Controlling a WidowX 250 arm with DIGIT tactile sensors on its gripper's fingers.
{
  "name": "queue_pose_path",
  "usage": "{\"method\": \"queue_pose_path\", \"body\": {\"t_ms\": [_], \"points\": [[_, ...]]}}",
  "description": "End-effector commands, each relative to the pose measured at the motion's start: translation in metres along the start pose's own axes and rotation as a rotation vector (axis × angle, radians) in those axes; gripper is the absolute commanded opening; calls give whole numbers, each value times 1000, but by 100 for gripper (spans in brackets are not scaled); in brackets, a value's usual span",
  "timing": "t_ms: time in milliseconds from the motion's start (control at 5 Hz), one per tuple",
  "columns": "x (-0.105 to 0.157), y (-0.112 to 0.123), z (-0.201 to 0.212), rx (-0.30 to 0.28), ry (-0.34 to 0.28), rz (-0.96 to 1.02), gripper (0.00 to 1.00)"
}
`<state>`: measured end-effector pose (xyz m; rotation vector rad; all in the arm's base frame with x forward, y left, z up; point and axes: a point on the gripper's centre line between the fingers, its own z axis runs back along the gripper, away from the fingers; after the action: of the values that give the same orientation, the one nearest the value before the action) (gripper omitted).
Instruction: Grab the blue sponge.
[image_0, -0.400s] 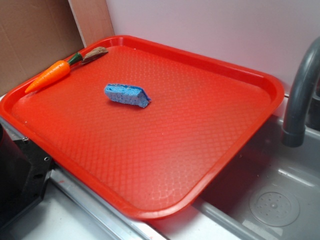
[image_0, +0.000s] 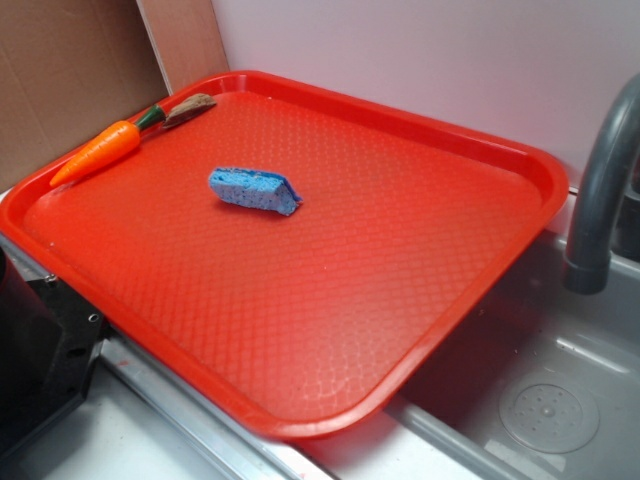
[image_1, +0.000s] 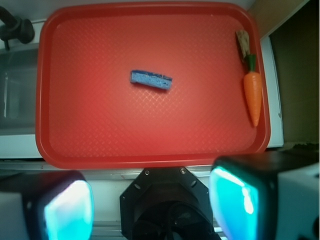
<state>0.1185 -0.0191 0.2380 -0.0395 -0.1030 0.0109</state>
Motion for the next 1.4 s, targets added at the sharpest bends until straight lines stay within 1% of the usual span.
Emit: {"method": "queue_pose_path", "body": {"t_ms": [0, 200, 400, 600, 800, 1000, 1200], "points": [[66, -3, -68, -41, 2, -411, 100], [81, -8, -117, -3, 47, -635, 100], [86, -11, -159, 41, 50, -828, 100], [88, -7, -196, 90, 49, -908, 100], [81, 6, -224, 60, 108, -884, 100], [77, 10, -225, 76, 122, -822, 0], [69, 8, -205, 84, 96, -776, 0]]}}
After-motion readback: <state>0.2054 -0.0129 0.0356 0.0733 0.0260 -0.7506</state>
